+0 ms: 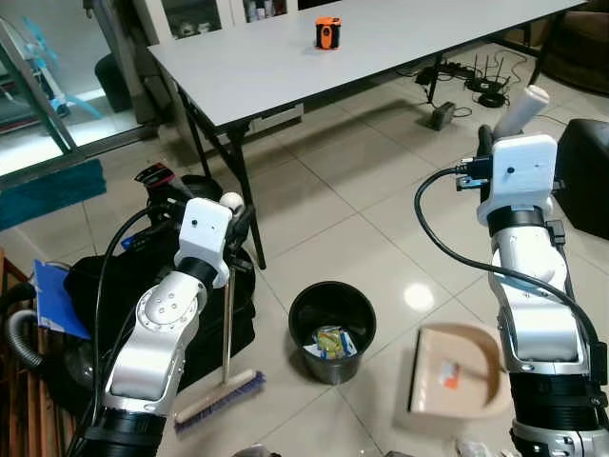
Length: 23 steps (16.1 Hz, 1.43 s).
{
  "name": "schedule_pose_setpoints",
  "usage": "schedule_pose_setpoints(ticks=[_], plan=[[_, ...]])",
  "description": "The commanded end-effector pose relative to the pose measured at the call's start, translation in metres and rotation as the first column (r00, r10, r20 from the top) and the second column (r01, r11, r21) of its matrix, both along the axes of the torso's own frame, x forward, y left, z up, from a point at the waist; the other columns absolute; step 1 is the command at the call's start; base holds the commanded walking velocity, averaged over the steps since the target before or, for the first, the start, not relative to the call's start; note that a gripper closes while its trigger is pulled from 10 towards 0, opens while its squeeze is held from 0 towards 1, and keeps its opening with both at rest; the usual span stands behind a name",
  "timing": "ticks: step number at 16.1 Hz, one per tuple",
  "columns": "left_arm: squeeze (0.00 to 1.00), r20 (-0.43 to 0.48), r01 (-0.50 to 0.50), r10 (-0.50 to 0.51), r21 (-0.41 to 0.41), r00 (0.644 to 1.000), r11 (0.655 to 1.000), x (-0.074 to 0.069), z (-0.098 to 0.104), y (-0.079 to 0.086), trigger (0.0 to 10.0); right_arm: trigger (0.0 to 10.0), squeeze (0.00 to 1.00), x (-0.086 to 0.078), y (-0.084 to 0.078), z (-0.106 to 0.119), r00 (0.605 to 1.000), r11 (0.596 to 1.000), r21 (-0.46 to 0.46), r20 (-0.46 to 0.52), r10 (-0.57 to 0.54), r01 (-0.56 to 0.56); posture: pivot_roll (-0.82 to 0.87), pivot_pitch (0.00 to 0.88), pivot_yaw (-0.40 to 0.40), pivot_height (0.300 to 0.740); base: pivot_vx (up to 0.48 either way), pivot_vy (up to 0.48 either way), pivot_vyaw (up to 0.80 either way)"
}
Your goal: Sweep floor
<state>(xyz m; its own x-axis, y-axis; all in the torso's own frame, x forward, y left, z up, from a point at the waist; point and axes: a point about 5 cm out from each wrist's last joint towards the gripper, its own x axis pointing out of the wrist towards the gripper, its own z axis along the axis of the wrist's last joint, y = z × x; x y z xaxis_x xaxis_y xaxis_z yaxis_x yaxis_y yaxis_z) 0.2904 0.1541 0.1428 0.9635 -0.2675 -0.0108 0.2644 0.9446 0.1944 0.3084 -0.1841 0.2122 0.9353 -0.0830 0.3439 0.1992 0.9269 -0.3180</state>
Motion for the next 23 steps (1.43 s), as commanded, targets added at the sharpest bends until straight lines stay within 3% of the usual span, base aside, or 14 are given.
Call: schedule_pose_setpoints(ticks=[1, 13, 18, 23], plan=[[0.00, 0.028, -0.005, 0.005, 0.010, 1.000, 1.000, -0.001, 0.006, 0.002, 10.0, 10.0, 0.00, -0.003, 0.005, 0.002, 0.999, 0.998, 0.040, 0.016, 0.040, -0.040, 0.00, 0.034, 0.063, 0.740, 0.000, 0.000, 0.00], [0.00, 0.021, -0.043, 0.042, 0.012, 0.999, 0.999, -0.006, 0.002, 0.007, 10.0, 10.0, 0.00, -0.008, 0.011, -0.016, 0.994, 0.992, 0.088, -0.058, 0.096, -0.091, 0.00, 0.037, 0.029, 0.740, -0.315, 0.000, 0.00], [0.00, 0.016, -0.034, 0.034, 0.026, 0.999, 0.999, -0.004, 0.001, 0.007, 10.0, 10.0, 0.00, -0.011, 0.007, -0.027, 0.991, 0.989, 0.148, -0.127, 0.048, -0.029, 0.00, 0.029, 0.033, 0.740, -0.136, 0.000, 0.00], [0.00, -0.003, -0.020, 0.020, 0.019, 1.000, 1.000, -0.006, -0.001, 0.005, 10.0, 10.0, 0.00, -0.017, 0.002, -0.033, 0.986, 0.975, 0.222, -0.164, 0.008, 0.029, -0.01, 0.026, 0.029, 0.740, 0.000, 0.000, -0.80]])
